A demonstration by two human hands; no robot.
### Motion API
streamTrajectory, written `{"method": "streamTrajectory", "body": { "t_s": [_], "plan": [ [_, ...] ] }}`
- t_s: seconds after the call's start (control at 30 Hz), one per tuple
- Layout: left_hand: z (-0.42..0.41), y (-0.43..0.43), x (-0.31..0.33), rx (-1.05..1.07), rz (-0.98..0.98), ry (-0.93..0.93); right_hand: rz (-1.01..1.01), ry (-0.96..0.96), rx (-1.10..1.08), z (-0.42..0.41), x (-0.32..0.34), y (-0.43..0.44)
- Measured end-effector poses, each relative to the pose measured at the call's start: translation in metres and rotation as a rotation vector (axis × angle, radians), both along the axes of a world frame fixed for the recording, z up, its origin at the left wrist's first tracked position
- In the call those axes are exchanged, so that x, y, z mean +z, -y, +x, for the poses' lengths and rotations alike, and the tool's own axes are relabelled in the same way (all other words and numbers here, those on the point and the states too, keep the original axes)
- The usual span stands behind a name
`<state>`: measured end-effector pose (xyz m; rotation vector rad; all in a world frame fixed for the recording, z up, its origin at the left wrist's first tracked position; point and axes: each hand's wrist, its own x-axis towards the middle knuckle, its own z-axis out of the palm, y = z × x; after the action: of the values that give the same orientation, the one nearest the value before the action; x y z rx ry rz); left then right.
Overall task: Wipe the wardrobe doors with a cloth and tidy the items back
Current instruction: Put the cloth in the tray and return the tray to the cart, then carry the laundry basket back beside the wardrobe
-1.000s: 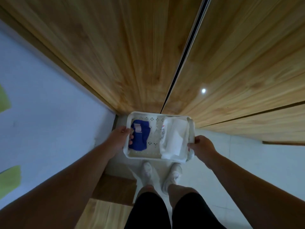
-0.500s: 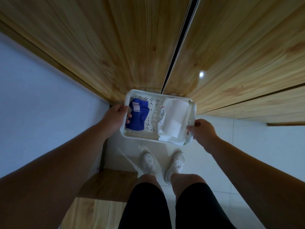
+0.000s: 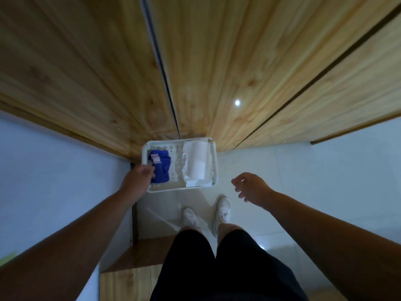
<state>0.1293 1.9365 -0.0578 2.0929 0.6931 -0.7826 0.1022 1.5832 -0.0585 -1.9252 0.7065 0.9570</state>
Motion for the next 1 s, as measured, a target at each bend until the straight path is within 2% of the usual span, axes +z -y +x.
{"method": "streamTrajectory", "body": {
  "t_s": [0.07, 0.3, 0.57, 0.8, 1.0],
  "plan": [
    [-0.012, 0.02, 0.022, 0.01, -0.091, -0.008, -0.028, -0.006, -0.02, -0.03, 0.029, 0.025],
    [-0.039, 0.104, 0.062, -0.336, -0.091, -0.057, -0.093, 0.022, -0.276, -0.13, 0.086, 0.127],
    [-0.04, 0.25, 0.1, -0.796, -0.077, -0.11, -0.063, 0.012, -0.768, -0.274, 0.088, 0.207],
    [-0.035, 0.387, 0.119, -0.994, -0.062, -0.116, -0.002, -0.012, -1.083, -0.365, 0.081, 0.236],
    [-0.034, 0.456, 0.119, -1.069, 0.002, -0.109, 0.002, -0.012, -1.246, -0.387, 0.085, 0.28]
  ]
}}
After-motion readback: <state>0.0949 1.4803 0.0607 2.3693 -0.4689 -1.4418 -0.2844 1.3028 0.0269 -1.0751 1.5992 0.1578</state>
